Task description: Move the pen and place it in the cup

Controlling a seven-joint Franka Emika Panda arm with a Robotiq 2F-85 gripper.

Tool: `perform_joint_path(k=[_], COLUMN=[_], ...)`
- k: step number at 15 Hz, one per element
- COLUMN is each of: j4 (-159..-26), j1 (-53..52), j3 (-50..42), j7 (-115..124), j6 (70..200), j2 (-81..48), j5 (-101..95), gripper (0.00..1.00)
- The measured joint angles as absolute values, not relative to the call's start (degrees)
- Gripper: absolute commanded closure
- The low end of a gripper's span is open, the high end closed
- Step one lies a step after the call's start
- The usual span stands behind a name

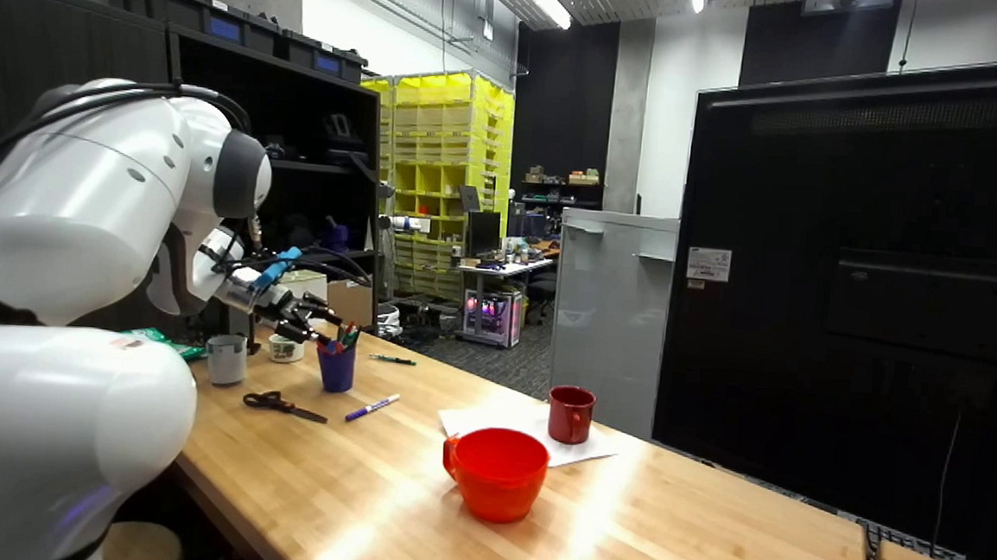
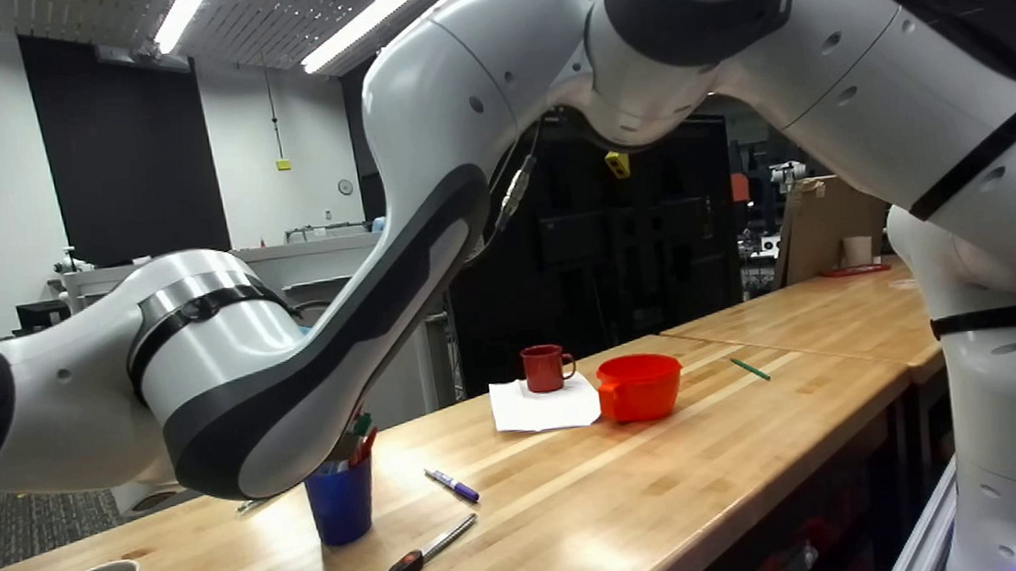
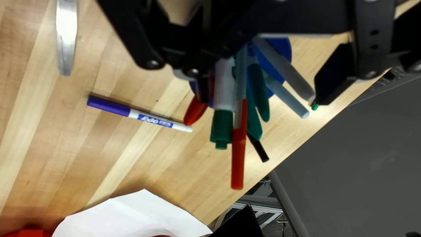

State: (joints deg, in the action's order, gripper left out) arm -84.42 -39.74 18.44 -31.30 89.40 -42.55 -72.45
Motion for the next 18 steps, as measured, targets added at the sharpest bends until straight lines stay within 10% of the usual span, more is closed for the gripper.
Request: perform_joint_path(k=[18], j4=[-67.86], j1=[-32.53], j3=[19.68], j7=[-38.52], j6=[87.85], j2=[-35.7], j5=[-45.58], gripper=[0.0])
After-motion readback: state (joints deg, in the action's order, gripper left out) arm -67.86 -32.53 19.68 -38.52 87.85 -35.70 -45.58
